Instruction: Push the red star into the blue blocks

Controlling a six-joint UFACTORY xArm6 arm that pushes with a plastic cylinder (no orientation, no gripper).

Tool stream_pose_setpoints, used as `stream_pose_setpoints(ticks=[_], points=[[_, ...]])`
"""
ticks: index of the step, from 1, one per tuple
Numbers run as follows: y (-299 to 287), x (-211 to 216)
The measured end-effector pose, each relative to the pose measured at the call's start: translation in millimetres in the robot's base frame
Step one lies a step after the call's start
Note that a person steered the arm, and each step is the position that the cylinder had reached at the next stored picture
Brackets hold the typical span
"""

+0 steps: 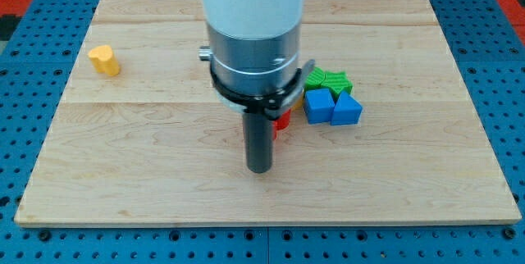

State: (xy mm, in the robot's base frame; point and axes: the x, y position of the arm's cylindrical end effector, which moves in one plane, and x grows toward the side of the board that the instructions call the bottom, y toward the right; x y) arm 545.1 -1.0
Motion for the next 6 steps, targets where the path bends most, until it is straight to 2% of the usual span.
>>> stream_pose_setpoints(ticks=[2, 3, 6], points=[[-82, -39], [-29, -57], [11, -9]])
